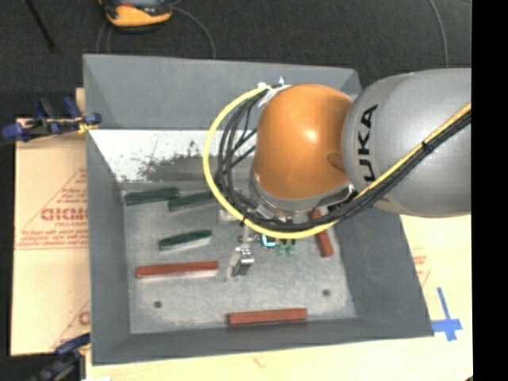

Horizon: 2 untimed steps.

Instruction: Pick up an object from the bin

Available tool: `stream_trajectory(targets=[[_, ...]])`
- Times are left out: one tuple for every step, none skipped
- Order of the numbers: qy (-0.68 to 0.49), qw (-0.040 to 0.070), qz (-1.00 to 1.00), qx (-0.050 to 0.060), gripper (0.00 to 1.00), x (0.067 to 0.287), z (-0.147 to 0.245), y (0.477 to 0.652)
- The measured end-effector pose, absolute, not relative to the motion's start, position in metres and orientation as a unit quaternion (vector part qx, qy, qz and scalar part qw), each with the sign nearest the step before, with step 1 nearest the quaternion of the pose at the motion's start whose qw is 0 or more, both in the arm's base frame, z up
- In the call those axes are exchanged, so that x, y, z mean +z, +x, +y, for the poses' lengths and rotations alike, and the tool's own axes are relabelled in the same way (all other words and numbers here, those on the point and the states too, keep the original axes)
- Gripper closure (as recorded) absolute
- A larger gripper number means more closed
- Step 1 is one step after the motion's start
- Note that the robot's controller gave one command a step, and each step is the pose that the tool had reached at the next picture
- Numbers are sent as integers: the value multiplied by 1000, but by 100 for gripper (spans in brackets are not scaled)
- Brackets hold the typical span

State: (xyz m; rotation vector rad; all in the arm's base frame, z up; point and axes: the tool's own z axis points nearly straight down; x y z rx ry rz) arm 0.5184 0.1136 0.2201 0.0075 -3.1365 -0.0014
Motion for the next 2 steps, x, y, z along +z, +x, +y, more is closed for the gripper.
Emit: stream_trajectory(targets=[[1,-2,-1000,-1,0,224,113,520],[33,-4,-999,-1,0,147,150,525]])
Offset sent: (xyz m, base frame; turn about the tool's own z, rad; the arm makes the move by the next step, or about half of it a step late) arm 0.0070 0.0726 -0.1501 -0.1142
